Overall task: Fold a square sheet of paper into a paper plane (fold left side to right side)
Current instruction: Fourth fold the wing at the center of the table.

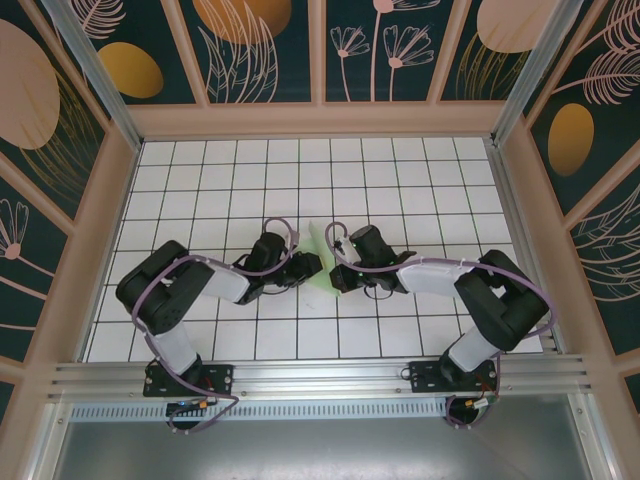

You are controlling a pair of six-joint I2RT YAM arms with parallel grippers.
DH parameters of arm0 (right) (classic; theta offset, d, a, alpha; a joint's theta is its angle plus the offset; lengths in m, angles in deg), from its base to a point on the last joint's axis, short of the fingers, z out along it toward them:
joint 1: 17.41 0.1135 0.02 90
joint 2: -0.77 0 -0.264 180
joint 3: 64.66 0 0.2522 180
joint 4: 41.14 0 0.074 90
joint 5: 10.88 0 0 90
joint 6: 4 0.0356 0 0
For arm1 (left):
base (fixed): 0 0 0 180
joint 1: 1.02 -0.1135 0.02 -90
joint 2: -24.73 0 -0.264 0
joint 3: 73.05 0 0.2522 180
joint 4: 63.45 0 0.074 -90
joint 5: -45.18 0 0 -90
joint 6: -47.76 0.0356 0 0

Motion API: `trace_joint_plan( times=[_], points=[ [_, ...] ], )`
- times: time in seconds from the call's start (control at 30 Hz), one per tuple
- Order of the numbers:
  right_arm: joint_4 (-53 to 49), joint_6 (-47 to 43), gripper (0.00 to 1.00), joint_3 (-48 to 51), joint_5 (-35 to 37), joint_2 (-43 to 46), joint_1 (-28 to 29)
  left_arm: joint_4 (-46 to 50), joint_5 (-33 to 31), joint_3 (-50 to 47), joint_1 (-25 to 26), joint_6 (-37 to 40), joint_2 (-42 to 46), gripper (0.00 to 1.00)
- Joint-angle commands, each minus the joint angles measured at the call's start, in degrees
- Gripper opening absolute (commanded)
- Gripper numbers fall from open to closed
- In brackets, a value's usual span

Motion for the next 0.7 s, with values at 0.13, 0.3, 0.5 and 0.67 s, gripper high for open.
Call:
trace_joint_plan(
  times=[0.13, 0.3, 0.5, 0.67],
  points=[
    [-0.3, -0.9, 0.13, -1.5, 0.0, -0.9, -0.4, 8.9, -3.7, -0.6, -1.4, 4.5, 6.7, 0.32],
    [-0.3, -1.1, 0.13, -1.6, -0.4, -1.0, -0.3, 9.8, -4.4, -0.5, -2.2, 5.2, 4.1, 0.29],
    [-0.6, -1.6, 0.14, -2.1, -1.3, -1.4, -0.4, 10.5, -4.6, 1.1, -2.6, 6.4, -0.2, 0.25],
    [-0.7, -2.2, 0.14, -3.0, -3.0, -2.4, -0.3, 10.0, -4.1, 1.6, -2.6, 6.5, -2.7, 0.24]
  ],
)
